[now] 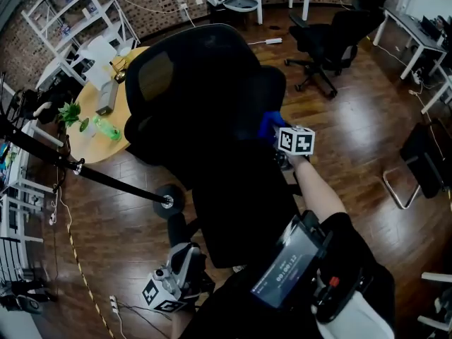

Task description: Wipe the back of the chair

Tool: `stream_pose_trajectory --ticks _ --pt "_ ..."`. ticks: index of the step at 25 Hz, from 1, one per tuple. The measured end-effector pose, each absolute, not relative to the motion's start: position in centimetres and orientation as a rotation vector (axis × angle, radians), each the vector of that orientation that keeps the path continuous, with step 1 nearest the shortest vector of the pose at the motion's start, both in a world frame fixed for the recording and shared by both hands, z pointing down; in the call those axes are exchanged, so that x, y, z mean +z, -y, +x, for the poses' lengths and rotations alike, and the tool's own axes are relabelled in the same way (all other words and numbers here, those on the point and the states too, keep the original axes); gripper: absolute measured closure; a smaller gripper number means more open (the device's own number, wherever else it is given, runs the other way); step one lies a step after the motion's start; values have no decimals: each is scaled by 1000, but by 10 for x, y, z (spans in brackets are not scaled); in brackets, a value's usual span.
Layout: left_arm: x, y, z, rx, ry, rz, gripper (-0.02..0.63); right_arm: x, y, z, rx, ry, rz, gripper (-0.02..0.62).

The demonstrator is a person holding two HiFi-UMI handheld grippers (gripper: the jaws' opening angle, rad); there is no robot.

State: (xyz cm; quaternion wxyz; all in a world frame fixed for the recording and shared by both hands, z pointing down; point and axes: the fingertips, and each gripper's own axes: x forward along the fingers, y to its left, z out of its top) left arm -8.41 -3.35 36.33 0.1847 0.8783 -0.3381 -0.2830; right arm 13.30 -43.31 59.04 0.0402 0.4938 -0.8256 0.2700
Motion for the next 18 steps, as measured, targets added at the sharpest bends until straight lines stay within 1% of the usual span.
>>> stream_pose_trajectory --ticks 6,9,11,18 --pt "367 32 -91 -796 921 2470 603 575 426 212 756 2374 1910 565" --pt "373 28 -101 -796 921 2459 603 575 414 224 744 2314 2039 565" --pt "377 26 -108 -791 929 2450 603 589 408 202 752 2311 1968 565" --pt "380 9 -144 -798 1039 2401 603 646 389 66 850 2372 1600 565"
